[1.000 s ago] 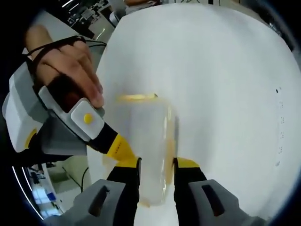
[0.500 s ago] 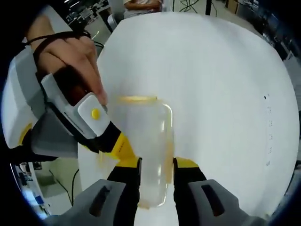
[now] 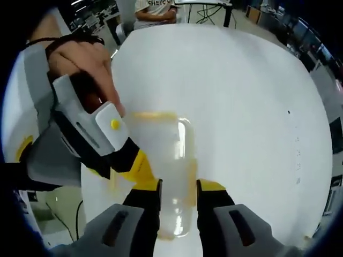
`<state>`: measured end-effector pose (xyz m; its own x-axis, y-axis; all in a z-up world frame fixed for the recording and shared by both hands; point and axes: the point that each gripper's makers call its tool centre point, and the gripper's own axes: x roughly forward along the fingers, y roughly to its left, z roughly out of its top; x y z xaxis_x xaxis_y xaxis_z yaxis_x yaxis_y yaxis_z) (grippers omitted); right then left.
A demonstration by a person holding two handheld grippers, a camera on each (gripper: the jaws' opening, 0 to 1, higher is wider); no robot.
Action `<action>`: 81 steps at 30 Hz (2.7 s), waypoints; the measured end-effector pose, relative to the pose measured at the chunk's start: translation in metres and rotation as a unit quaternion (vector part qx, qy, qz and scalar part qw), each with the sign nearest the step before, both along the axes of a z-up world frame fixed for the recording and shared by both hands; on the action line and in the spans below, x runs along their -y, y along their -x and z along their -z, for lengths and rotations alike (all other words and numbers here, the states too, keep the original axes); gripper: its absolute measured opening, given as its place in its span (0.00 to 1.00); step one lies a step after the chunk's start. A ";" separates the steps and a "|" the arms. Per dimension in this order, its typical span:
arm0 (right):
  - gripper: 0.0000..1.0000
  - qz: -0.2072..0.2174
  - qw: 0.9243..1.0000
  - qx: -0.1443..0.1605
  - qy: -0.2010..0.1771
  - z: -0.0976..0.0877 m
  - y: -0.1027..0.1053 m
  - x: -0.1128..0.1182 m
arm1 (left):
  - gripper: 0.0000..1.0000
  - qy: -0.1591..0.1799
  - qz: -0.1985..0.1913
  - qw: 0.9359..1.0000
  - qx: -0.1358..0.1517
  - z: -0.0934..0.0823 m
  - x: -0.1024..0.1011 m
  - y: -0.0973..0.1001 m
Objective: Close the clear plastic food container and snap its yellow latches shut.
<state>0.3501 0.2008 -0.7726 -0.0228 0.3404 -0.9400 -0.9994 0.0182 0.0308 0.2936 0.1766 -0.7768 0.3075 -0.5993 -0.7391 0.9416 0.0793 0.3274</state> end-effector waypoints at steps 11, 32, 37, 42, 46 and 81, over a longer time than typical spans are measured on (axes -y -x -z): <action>0.23 0.091 0.986 0.043 -0.132 -0.004 -0.001 -0.003 | 0.38 0.085 -0.066 0.993 -0.057 -0.006 -0.001 0.001; 0.80 0.261 0.906 0.089 -0.321 -0.036 -0.010 0.018 | 0.86 0.197 -0.108 0.971 -0.079 -0.028 0.002 -0.009; 0.99 0.260 0.893 0.115 -0.350 -0.040 -0.006 0.021 | 0.99 0.242 -0.116 0.960 -0.080 -0.037 0.001 -0.016; 0.95 0.290 0.862 0.139 -0.392 -0.048 -0.005 0.029 | 0.99 0.275 -0.135 0.949 -0.072 -0.041 -0.005 -0.021; 0.90 0.309 0.852 0.147 -0.396 -0.045 -0.002 0.037 | 0.99 0.288 -0.136 0.946 -0.060 -0.042 -0.008 -0.019; 0.97 0.388 0.808 0.189 -0.402 0.020 0.043 0.063 | 0.99 0.362 -0.256 0.896 -0.035 0.003 -0.057 -0.017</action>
